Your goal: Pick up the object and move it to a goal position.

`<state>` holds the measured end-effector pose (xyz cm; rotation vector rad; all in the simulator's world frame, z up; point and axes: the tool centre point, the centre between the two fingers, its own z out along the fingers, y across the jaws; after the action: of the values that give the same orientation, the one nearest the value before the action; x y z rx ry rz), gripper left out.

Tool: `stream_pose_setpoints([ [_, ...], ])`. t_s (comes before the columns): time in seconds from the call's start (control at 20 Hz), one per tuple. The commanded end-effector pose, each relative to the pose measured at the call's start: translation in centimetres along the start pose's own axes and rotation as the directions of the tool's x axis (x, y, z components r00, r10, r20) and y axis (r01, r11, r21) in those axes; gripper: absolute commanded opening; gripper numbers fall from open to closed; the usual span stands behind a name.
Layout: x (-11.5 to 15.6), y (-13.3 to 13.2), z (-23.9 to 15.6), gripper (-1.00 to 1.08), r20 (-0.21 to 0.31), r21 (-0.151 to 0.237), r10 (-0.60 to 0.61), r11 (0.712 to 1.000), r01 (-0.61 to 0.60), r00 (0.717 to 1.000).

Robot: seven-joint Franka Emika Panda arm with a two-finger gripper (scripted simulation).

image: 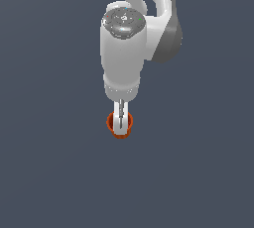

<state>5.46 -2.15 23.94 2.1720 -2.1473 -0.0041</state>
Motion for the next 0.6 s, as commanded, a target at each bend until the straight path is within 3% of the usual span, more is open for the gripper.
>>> stream_pose_setpoints([
  [0.0, 1.5, -0.1, -2.6, -1.00, -0.001, 0.001, -0.001, 1.000, 0.001, 1.000],
  [0.55, 6.8, -0.8, -11.9, -1.00, -0.001, 0.001, -0.003, 1.000, 0.003, 1.000],
])
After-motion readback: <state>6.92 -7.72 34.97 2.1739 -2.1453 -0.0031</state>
